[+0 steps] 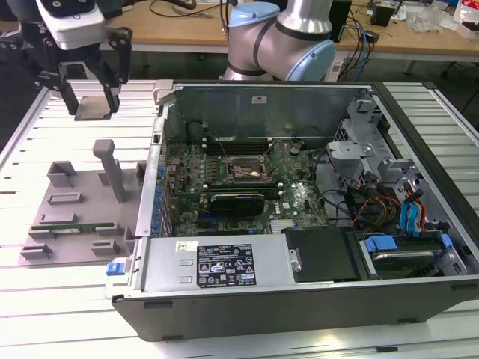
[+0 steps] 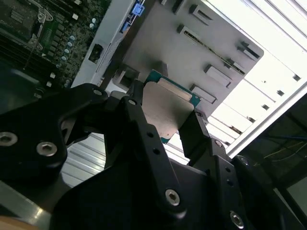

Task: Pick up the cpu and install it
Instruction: 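Pick up the cpu and move it towards the insertion slot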

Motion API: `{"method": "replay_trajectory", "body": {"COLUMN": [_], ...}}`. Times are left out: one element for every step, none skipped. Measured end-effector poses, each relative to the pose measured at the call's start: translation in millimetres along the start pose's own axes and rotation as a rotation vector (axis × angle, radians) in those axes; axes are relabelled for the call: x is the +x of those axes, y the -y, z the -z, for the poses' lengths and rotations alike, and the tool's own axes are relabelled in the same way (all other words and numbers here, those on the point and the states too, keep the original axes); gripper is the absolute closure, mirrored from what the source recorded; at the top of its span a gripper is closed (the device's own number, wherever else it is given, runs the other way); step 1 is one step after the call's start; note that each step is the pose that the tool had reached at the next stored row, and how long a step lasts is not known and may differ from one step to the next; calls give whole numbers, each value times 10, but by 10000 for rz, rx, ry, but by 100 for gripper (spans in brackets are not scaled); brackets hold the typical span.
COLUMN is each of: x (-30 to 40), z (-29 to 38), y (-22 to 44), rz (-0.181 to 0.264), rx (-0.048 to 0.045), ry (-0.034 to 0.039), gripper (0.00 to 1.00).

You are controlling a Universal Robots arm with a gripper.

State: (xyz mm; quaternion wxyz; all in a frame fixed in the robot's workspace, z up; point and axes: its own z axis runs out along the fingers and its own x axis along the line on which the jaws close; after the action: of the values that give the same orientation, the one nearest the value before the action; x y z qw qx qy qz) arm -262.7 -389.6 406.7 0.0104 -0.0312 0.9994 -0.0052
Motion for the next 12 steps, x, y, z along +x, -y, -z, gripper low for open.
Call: {"method": "replay_trajectory", "body": {"x": [-15, -36, -53, -81, -107, -153, -171, -184, -225, -247, -261, -298], "z": [-1, -2, -4, -6, -9, -13, -14, -16, -19, -21, -23, -27], "y": [1, 2, 3, 5, 6, 9, 10, 11, 13, 14, 15, 17], "rz": [0, 0, 0, 0, 1, 1, 1, 1, 0, 0, 0, 1], "rx": [0, 0, 0, 0, -1, 0, -1, -1, 0, 0, 0, -1], "ry": [0, -1, -1, -1, -1, -2, -2, -2, -4, -4, -4, -5], "gripper": [45, 45, 45, 45, 45, 45, 45, 45, 45, 45, 45, 45]}}
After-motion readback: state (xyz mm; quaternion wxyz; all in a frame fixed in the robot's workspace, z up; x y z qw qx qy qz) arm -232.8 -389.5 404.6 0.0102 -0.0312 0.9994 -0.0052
